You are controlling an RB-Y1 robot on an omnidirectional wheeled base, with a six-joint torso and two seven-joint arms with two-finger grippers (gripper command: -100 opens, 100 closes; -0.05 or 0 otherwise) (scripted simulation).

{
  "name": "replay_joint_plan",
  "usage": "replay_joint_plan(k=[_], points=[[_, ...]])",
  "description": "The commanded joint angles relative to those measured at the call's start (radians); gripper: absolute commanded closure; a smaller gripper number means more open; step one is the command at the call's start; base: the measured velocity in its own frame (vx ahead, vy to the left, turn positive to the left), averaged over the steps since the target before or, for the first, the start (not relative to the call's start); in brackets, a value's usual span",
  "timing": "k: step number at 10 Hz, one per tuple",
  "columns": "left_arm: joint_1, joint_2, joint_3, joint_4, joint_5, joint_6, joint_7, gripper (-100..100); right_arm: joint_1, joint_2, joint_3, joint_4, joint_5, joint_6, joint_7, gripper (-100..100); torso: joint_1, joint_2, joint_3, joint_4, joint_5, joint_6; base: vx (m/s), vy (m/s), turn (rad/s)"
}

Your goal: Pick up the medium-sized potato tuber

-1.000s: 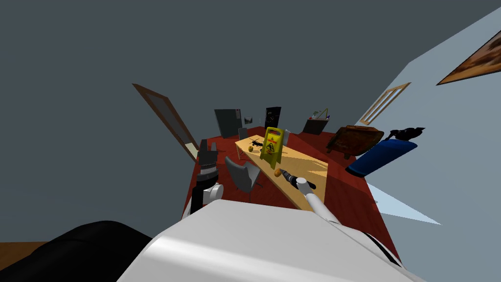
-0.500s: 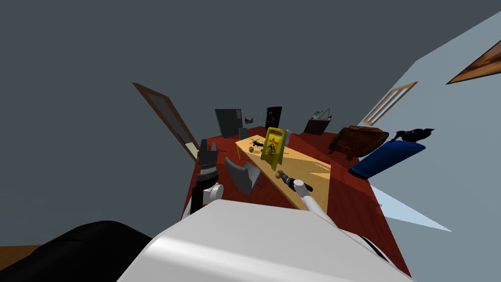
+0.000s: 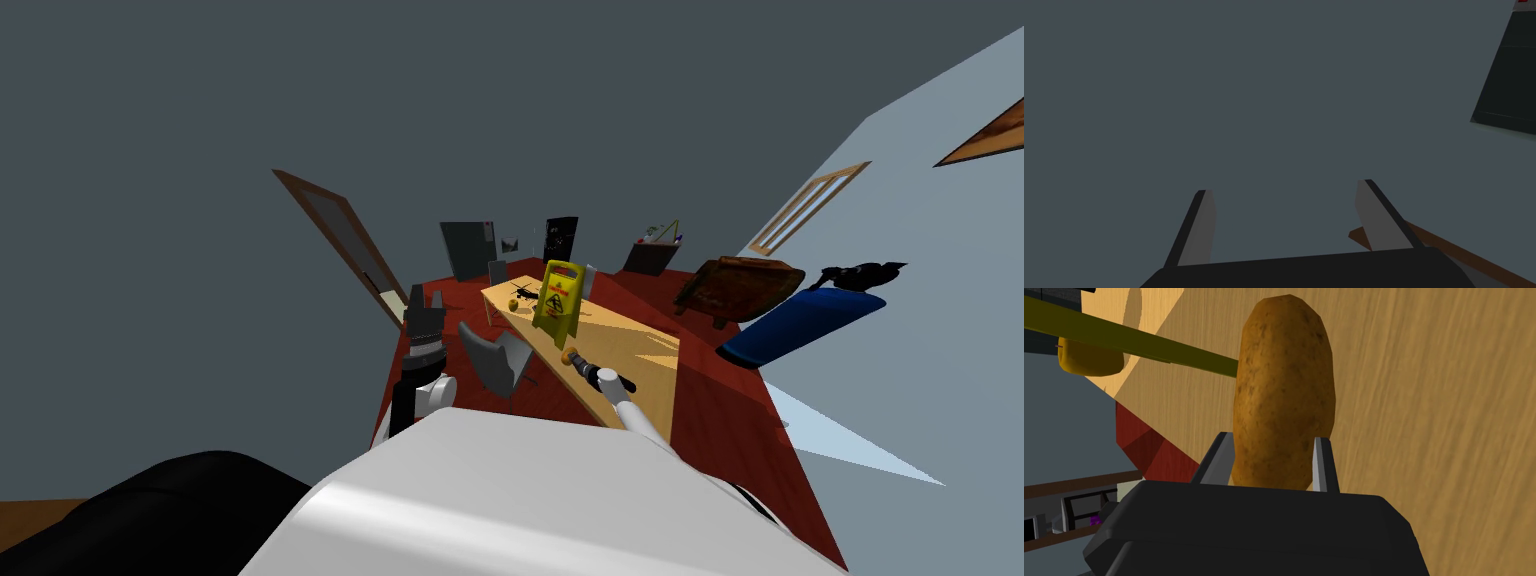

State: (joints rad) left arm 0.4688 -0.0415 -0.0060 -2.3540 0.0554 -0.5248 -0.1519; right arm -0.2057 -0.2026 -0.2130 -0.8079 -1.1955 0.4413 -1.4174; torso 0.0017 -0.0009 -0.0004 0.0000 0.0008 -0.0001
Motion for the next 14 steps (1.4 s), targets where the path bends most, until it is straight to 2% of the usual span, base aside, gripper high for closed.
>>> replay_joint_plan(k=[1,2,3,4,5,6,7,8,9,14], points=[[0.000,0.000,0.000,0.000,0.000,0.000,0.000,0,0.000,0.000,0.000,0.000,0.000,0.000,0.000,100,0.000,0.000,0.000,0.000,0.000,0.000,0.000,0.000,0.000],[0.000,0.000,0.000,0.000,0.000,0.000,0.000,0,0.000,0.000,0.000,0.000,0.000,0.000,0.000,100,0.000,0.000,0.000,0.000,0.000,0.000,0.000,0.000,0.000],[0.000,0.000,0.000,0.000,0.000,0.000,0.000,0,0.000,0.000,0.000,0.000,0.000,0.000,0.000,0,0.000,0.000,0.000,0.000,0.000,0.000,0.000,0.000,0.000],[0.000,0.000,0.000,0.000,0.000,0.000,0.000,0,-0.007,-0.029,0.002,-0.004,0.000,0.023,-0.022,100,0.000,0.000,0.000,0.000,0.000,0.000,-0.032,0.040,-0.065],[0.000,0.000,0.000,0.000,0.000,0.000,0.000,0,-0.010,-0.042,0.003,-0.006,0.001,0.033,-0.031,100,0.002,0.002,0.001,0.000,0.000,0.001,-0.051,0.062,-0.055],[0.000,0.000,0.000,0.000,0.000,0.000,0.000,0,-0.011,-0.031,0.001,-0.001,-0.006,0.023,-0.014,100,0.002,0.002,0.001,-0.001,0.000,0.001,-0.024,0.027,-0.012],[0.000,0.000,0.000,0.000,0.000,0.000,0.000,0,-0.011,-0.033,0.001,-0.001,-0.005,0.026,-0.017,0,0.000,0.000,0.000,-0.001,0.000,0.001,-0.005,0.005,0.001],[0.000,0.000,0.000,0.000,0.000,0.000,0.000,0,-0.024,-0.064,0.009,-0.014,-0.004,0.003,-0.029,-100,-0.001,-0.001,-0.001,-0.001,-0.001,0.001,-0.037,0.015,-0.096],[0.000,0.000,0.000,0.000,0.000,0.000,0.000,0,-0.024,-0.064,0.009,-0.014,-0.004,0.003,-0.029,-100,-0.001,0.000,-0.001,-0.001,0.000,0.001,-0.038,0.013,-0.066],[0.000,0.000,0.000,0.000,0.000,0.000,0.000,0,-0.059,-0.154,0.032,-0.051,0.004,-0.062,-0.064,-100,-0.002,0.002,0.001,-0.001,0.000,0.001,-0.055,0.012,-0.075]])
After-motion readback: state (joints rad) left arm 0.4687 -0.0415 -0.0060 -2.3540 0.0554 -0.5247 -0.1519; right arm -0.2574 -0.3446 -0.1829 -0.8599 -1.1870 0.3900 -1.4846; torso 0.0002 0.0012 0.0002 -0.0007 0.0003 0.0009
